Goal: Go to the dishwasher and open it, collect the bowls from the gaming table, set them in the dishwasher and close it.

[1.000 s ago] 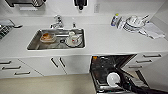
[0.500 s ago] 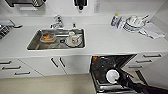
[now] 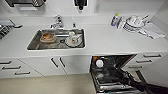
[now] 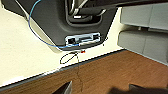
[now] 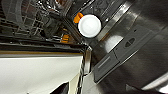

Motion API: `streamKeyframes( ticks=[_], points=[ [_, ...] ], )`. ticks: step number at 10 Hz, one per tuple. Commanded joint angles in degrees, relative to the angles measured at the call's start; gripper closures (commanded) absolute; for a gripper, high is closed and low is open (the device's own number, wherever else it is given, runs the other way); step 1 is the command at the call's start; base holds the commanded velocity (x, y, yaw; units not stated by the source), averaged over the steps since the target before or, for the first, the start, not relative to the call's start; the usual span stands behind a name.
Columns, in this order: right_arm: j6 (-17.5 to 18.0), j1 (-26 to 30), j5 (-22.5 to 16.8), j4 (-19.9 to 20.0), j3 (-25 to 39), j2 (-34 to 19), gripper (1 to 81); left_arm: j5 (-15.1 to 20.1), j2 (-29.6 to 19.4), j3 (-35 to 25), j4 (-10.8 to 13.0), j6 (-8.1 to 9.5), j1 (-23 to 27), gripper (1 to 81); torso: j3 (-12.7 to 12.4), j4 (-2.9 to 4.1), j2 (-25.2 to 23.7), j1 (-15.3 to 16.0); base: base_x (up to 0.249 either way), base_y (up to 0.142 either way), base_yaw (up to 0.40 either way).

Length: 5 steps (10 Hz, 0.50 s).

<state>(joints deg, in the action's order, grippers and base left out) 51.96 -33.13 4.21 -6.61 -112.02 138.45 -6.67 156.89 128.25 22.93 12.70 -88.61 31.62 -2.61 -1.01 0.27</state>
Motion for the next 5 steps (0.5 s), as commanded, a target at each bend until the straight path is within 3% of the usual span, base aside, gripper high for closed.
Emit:
streamKeyframes(
  ticks=[1,3,5],
  points=[
    [0.9,6.2,-7.7,0.6,8.6,-8.9,1.0,4.2,4.4,6.1,0.1,0.74,-1.8,1.0,0.0,0.0,0.0,0.0,0.0,0.0,0.0],
    [0.3,5.0,-16.4,0.0,17.5,-15.5,1.0,4.5,9.5,14.0,-0.1,1.45,-1.0,1.0,0.0,0.0,0.0,0.0,0.0,0.0,0.0],
    [0.0,2.4,-20.8,-0.2,26.0,-22.7,1.0,4.8,13.5,22.5,-2.5,5.05,0.7,1.0,0.0,0.0,0.0,0.0,0.0,0.0,0.0]
  ],
)
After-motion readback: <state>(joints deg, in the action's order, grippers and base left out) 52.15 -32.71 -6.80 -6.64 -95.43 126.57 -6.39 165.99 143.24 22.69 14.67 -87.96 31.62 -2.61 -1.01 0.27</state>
